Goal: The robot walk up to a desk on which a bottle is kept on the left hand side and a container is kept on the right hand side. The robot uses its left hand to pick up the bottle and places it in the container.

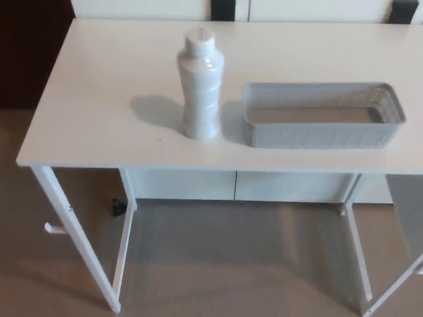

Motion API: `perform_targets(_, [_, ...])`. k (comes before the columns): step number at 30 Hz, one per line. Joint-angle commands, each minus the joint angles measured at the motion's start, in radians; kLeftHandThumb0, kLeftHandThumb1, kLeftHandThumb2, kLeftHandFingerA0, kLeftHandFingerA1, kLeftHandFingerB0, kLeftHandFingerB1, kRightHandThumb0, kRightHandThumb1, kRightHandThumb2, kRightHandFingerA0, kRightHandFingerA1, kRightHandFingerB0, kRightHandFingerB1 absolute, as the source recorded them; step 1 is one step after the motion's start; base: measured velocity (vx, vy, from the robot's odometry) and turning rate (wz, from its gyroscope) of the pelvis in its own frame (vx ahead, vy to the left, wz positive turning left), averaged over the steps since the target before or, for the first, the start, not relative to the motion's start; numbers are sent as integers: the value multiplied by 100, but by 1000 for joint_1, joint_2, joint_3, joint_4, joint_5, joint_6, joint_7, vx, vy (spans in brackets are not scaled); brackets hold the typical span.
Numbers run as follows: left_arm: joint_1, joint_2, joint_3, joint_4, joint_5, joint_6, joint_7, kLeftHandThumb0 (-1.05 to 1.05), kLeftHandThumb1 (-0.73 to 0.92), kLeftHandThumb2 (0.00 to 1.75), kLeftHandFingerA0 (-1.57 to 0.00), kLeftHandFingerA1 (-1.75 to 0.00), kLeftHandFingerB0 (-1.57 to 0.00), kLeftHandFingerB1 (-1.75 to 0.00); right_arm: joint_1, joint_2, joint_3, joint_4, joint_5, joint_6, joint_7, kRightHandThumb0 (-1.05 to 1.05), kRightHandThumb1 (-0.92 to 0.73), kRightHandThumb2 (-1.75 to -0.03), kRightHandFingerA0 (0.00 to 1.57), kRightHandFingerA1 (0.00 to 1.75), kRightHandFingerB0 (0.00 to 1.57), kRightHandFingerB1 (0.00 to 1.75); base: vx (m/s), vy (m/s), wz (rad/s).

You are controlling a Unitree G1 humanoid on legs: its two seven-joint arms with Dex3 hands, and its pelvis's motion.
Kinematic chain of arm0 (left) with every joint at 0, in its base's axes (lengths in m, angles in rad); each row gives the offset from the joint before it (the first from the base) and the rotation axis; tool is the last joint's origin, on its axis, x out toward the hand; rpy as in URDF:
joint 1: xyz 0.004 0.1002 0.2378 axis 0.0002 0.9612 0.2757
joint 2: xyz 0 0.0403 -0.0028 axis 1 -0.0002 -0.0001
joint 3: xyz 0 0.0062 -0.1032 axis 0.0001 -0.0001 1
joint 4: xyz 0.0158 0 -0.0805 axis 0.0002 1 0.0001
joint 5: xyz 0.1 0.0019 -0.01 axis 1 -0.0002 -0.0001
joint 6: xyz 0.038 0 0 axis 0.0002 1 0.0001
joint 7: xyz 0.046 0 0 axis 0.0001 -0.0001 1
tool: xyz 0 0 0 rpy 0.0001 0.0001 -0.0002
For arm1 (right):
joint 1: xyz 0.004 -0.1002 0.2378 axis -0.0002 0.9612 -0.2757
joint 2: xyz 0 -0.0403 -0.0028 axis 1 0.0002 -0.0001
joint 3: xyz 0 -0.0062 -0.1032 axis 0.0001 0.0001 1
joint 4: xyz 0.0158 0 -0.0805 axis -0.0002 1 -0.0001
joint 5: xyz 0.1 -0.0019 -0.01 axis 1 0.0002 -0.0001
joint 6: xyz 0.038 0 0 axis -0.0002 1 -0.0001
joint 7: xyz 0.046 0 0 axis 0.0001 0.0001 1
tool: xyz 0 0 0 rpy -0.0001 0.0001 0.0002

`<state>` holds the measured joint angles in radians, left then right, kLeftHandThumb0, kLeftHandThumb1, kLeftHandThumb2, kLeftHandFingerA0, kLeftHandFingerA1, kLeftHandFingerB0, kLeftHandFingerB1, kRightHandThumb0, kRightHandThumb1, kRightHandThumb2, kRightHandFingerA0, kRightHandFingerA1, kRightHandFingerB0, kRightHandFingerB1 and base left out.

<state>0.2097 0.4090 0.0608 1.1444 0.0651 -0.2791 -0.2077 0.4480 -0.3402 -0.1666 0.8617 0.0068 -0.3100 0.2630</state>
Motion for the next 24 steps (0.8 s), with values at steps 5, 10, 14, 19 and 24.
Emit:
perform_targets(5, [-42, 14, 5, 34, 1, -19, 6, -44, 61, 58, -31, -36, -33, -35, 0, -18, -7, -49, 16, -25, 25, -41, -70, -71, 22, 44, 18, 39, 141, -34, 8])
perform_targets(10, [-64, 12, 19, 50, -12, -25, -10, -48, 42, 80, -26, -51, -25, -48, -12, -17, -10, -54, 19, -21, 29, -40, -70, -70, 25, 45, 19, 39, 156, -115, 14])
perform_targets(14, [-72, 19, 2, 47, 12, -33, 1, -48, 43, 81, -24, -49, -24, -48, -47, -19, -9, -6, 12, -33, 24, -39, -71, -70, 24, 42, 18, 38, 213, -252, 25])
perform_targets(19, [-80, 19, 5, 47, 5, -39, -7, -46, 42, 81, -23, -50, -24, -48, -13, -17, -5, -102, 15, 5, 25, -39, -71, -70, 21, 42, 17, 37, 11, -20, -5])
perform_targets(24, [-93, 18, 3, 47, 7, -23, -9, -46, 42, 81, -26, -51, -23, -47, -18, -12, -9, -111, 21, 22, 25, -39, -70, -70, 22, 43, 18, 38, 14, 137, -12])
